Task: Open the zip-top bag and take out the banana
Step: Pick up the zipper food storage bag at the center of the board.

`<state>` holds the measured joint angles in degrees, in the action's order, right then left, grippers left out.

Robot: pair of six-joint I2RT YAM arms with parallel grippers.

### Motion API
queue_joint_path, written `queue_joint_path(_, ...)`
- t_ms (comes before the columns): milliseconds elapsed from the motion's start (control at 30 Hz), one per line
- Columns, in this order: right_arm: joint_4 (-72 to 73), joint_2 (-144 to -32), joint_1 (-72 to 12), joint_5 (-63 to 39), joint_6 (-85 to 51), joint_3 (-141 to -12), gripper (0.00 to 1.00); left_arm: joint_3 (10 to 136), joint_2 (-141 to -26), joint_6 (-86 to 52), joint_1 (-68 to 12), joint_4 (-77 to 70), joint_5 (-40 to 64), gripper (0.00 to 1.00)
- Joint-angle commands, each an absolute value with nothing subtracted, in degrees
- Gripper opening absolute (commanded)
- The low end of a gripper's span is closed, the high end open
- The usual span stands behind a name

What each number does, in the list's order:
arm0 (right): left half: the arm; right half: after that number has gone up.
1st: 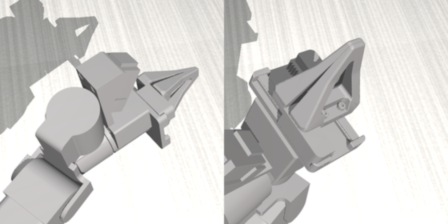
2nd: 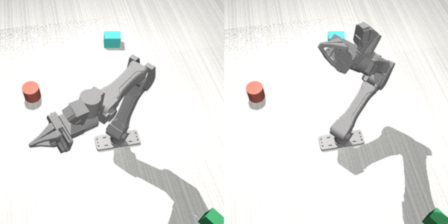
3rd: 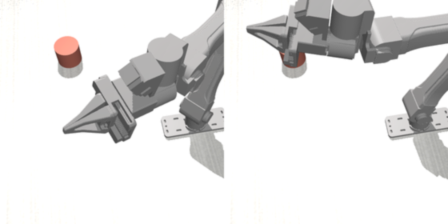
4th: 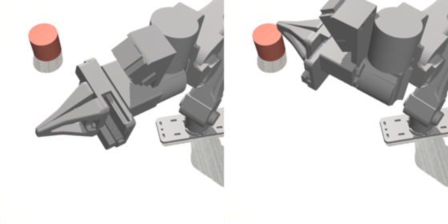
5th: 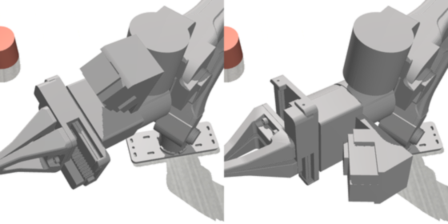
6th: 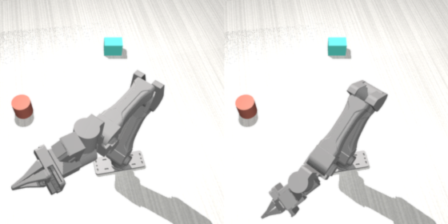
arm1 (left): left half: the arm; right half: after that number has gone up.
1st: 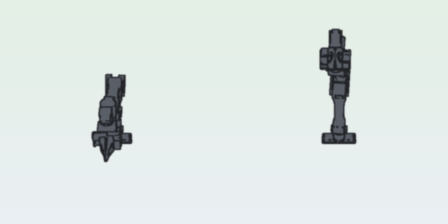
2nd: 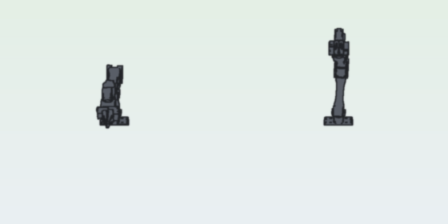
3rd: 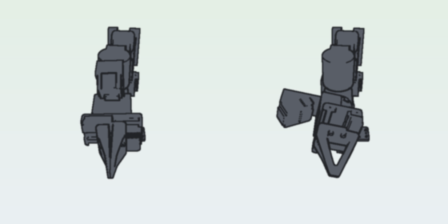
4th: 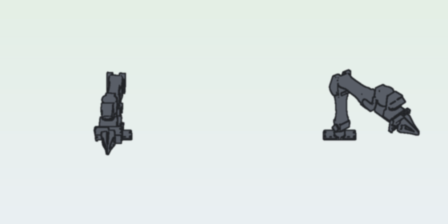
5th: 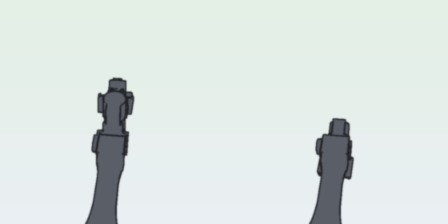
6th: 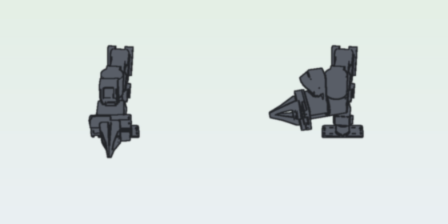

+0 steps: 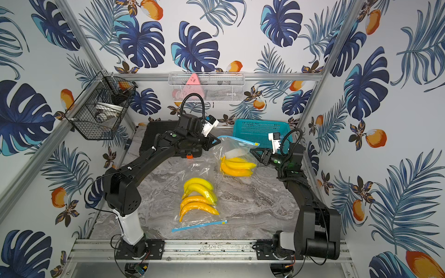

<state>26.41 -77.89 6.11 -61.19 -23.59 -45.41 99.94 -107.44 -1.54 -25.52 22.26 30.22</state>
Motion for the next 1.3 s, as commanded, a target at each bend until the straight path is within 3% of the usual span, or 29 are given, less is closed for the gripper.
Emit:
queue_joint_path(0, 35.20, -79.28, 5.68, -62.00, -28.17, -46.30, 0.38, 99.65, -107.26, -2.46, -25.46, 19.71, 31.73, 0.00)
queue_joint_path(167, 39.77, -82.49, 5.10, -61.76, -30.93, -47.20, 0.42, 98.45, -106.60, -3.31, -24.79, 18.69, 32.33, 0.00)
queue_joint_path(267, 34.99, -82.18, 5.19, -60.34, -26.65, -47.91, 0.45, 97.74, -105.93, -4.12, -23.91, 17.92, 33.02, 0.00)
queue_joint_path(400, 37.45, -83.94, 5.14, -62.11, -28.62, -49.59, 0.40, 97.03, -105.73, -5.53, -23.35, 16.48, 34.24, 0.00)
queue_joint_path(600, 46.78, -87.08, 4.07, -61.92, -35.27, -50.66, 0.41, 96.04, -106.00, -7.41, -23.37, 14.26, 35.90, 0.00)
queue_joint_path(867, 47.42, -90.05, 2.38, -61.31, -35.15, -52.80, 0.40, 95.30, -105.52, -7.72, -23.04, 13.71, 36.90, 0.00)
queue_joint_path(1267, 41.17, -88.51, 2.00, -63.89, -33.98, -55.57, 0.00, 96.11, -105.71, -6.55, -21.90, 17.14, 34.91, 0.00)
